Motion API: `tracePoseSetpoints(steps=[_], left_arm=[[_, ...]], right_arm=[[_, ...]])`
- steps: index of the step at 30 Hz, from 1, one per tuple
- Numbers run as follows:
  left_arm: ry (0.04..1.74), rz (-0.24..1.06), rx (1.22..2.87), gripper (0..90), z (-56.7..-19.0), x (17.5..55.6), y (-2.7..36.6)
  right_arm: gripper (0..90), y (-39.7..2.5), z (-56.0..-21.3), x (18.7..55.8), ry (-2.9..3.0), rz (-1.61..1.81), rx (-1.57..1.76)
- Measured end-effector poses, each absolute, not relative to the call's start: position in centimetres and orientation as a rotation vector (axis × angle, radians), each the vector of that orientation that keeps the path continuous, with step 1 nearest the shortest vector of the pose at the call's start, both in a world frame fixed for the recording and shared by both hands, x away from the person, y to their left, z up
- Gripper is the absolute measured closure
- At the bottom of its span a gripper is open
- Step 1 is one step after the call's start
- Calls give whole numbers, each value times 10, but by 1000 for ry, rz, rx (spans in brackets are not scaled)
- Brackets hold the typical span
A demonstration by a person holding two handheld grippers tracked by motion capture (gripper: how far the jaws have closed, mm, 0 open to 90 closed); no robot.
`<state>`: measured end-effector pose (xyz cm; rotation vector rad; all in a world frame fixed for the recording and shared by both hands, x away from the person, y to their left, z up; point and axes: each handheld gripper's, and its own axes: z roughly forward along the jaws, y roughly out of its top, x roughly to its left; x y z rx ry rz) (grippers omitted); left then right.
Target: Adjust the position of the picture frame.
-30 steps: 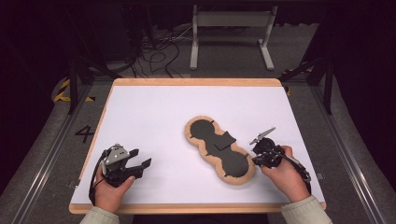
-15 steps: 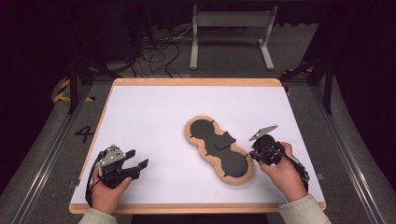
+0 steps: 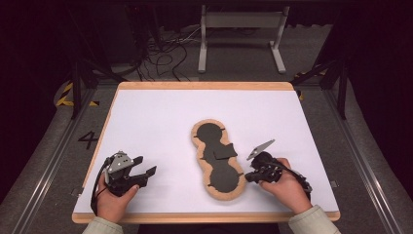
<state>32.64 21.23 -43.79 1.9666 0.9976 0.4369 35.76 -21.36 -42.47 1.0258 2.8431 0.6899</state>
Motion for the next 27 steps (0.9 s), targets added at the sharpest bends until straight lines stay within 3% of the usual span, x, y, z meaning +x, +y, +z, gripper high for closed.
tracePoseSetpoints(steps=[16,27], left_arm=[[1073,456,1962,371,-445,304,230],[1059,438,1970,374,-449,298,232]], right_arm=[[900,-123,-428,363,2998,721,678],[900,-89,-370,419,2884,645,620]])
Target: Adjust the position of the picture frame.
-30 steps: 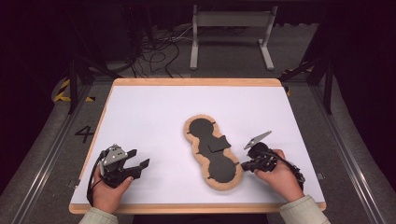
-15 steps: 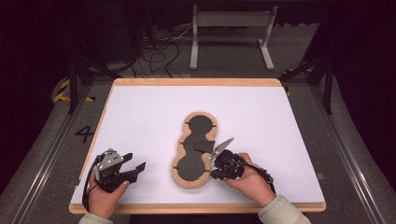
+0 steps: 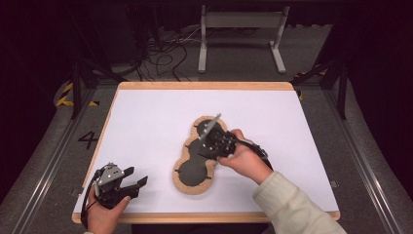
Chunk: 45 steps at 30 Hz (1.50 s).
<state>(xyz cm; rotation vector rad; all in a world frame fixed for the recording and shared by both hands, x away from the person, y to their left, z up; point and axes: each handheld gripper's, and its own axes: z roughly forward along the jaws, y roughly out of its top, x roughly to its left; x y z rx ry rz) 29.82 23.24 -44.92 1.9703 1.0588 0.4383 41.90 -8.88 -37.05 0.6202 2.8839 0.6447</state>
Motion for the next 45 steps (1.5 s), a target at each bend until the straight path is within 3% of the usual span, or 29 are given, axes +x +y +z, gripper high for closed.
tracePoseSetpoints(steps=[9,15,20,32,45], left_arm=[[1043,422,1955,372,-448,294,233],[1045,418,1949,374,-448,293,234],[1040,417,1960,376,-449,294,233],[1031,416,1965,374,-450,296,231],[1002,407,1991,375,-450,303,221]], right_arm=[[894,-25,-376,483,2778,619,640],[900,-16,-396,507,2737,587,696],[900,-23,-406,525,2698,623,805],[900,-28,-412,525,2669,475,803],[900,-97,-407,514,2657,383,952]])
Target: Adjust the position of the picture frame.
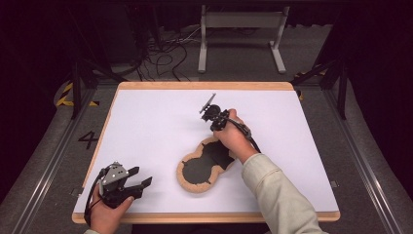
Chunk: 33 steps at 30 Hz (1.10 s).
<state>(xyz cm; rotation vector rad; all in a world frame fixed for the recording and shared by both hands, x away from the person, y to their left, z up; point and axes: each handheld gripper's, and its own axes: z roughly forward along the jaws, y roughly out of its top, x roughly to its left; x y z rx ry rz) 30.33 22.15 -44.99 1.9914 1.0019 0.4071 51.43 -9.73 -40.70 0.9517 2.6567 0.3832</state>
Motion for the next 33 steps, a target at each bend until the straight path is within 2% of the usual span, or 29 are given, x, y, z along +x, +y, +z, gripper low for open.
tracePoseSetpoints(steps=[10,17,18,20,26,29,33], left_arm=[[950,401,2010,393,-447,307,211],[901,369,2022,446,-443,310,199],[896,329,2026,446,-442,306,192],[811,365,2070,498,-439,304,180],[659,311,2128,679,-432,298,147],[582,225,2149,865,-429,297,138],[526,152,2167,897,-429,299,127]], right_arm=[[900,-145,-405,494,2648,385,1099],[900,-164,-402,479,2606,478,1115],[900,-167,-399,474,2587,502,1089],[900,-174,-393,463,2550,564,1069],[900,-197,-375,427,2464,789,1030],[900,-219,-373,401,2439,911,1036],[900,-235,-373,382,2416,1043,1005]])
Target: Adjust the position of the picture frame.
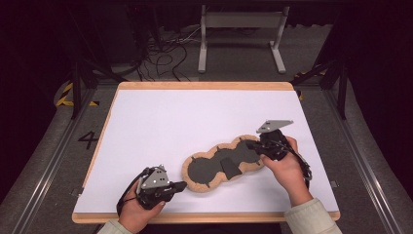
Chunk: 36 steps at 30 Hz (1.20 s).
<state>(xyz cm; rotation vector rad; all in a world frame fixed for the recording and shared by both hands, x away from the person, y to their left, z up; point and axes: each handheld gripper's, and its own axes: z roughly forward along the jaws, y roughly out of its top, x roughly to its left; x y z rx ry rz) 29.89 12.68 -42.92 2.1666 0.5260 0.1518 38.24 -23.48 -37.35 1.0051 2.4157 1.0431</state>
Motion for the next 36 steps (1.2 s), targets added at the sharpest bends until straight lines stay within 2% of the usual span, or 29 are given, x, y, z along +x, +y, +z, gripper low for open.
tracePoseSetpoints(steps=[10,11,16,22,24,27,33,36], left_arm=[[365,25,2235,900,-431,293,94],[339,-31,2261,900,-434,294,86],[341,-108,2284,889,-443,298,73],[430,-99,2345,892,-453,311,61],[513,-95,2361,875,-457,317,63],[584,-148,2311,900,-459,326,71],[707,10,2310,900,-457,334,79],[750,27,2275,900,-457,345,87]], right_arm=[[900,-268,-368,362,2369,1057,1006],[900,-272,-367,361,2362,1059,1017],[899,-281,-366,359,2338,1077,1052],[896,-287,-370,361,2336,1071,1080],[896,-289,-371,361,2334,1066,1090],[895,-293,-371,361,2329,1079,1102],[894,-297,-374,363,2335,1108,1142],[892,-297,-376,364,2336,1091,1151]])
